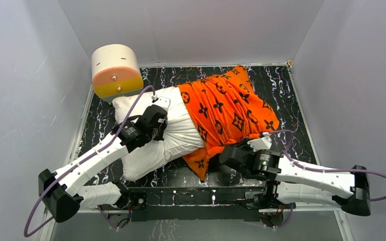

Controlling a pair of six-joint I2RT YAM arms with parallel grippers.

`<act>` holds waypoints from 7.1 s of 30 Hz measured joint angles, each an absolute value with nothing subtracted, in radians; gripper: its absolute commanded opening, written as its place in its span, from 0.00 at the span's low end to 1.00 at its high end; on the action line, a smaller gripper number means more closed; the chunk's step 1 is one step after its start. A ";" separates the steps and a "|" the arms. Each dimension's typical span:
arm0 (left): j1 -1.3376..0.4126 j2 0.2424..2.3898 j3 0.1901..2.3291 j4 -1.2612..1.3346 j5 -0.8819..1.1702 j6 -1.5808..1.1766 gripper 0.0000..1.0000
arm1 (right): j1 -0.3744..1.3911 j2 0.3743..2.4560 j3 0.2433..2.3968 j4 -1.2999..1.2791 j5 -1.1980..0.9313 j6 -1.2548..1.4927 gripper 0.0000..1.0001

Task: Remove the pillowcase from the pillow
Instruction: Remove the pillow from the pillowcase.

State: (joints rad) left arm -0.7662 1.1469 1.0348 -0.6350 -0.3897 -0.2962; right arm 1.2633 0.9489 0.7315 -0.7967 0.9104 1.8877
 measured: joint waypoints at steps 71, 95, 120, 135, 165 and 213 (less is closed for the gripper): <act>-0.732 0.971 1.001 -0.648 -0.276 -0.334 0.00 | 1.271 0.704 0.786 -0.824 0.878 1.522 0.06; -0.694 0.921 1.114 -0.613 0.118 -0.378 0.98 | 1.245 1.080 0.987 -0.808 0.706 0.966 0.39; -0.714 0.710 0.495 -0.105 0.227 -1.200 0.90 | 1.224 1.007 0.765 -0.482 0.791 1.066 0.42; -0.768 1.090 0.621 -0.065 -0.106 -0.862 0.00 | 1.213 1.000 0.815 -0.482 0.701 0.983 0.76; -0.768 0.555 0.560 -0.320 0.143 -1.003 0.98 | 1.199 1.005 0.665 -0.282 0.681 1.200 0.46; -0.952 0.805 0.603 -0.284 -0.620 -1.208 0.00 | 1.058 1.023 0.848 -0.645 0.700 1.259 0.07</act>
